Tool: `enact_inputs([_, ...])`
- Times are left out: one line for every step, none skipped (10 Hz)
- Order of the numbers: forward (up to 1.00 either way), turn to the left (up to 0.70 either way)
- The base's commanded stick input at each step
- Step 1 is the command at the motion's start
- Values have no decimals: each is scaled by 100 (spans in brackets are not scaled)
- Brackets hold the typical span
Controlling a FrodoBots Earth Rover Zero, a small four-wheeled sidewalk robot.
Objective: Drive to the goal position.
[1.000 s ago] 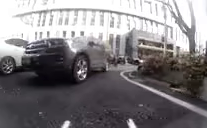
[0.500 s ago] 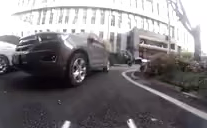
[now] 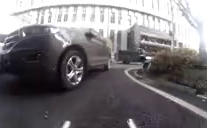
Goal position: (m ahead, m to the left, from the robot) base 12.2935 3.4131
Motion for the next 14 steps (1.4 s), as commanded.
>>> enact_inputs([70,-14])
enact_inputs([61,-9])
enact_inputs([45,0])
enact_inputs([45,0])
enact_inputs([45,-1])
enact_inputs([45,-3])
enact_inputs([45,-26])
enact_inputs([45,-27])
enact_inputs([45,-27])
enact_inputs([45,-27])
enact_inputs([45,-27])
enact_inputs([45,-27])
enact_inputs([45,-27])
enact_inputs([45,-27])
